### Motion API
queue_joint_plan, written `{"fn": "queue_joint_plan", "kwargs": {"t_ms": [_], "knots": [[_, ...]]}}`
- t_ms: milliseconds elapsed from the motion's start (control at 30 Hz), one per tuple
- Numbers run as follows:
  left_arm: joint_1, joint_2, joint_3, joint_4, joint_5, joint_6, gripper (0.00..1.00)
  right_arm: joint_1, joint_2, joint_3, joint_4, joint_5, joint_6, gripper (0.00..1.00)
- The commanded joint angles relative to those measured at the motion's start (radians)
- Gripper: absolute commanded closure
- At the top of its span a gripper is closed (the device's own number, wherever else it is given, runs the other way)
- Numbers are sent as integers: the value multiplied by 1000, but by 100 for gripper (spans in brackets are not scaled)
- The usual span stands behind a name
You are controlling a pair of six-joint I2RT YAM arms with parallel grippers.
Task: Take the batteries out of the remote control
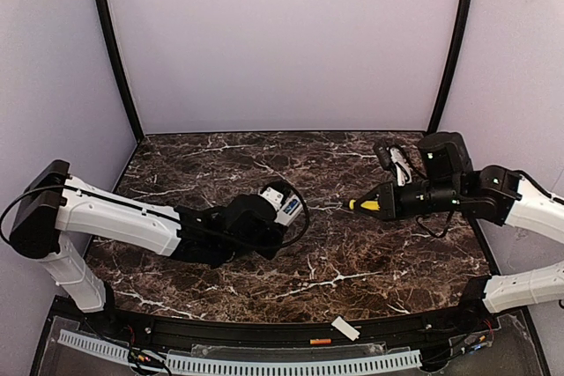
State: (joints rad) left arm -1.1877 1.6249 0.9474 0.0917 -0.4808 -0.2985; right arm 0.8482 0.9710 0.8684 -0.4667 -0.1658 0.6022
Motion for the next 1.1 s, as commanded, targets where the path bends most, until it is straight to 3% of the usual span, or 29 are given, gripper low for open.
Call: {"fn": "queue_joint_plan", "kwargs": {"t_ms": [0, 233, 767, 1067], "knots": [[-32, 43, 48, -77, -170, -222, 100, -6, -21, -23, 11, 29, 23, 100], [-64, 127, 57, -147, -250, -436, 100, -6, -10, -37, 12, 32, 32, 100], [-102, 266, 73, -127, -226, -542, 99, -6, 17, -42, 20, 36, 31, 100], [-102, 305, 77, -101, -204, -551, 87, -7, 32, -39, 22, 38, 29, 100]]}}
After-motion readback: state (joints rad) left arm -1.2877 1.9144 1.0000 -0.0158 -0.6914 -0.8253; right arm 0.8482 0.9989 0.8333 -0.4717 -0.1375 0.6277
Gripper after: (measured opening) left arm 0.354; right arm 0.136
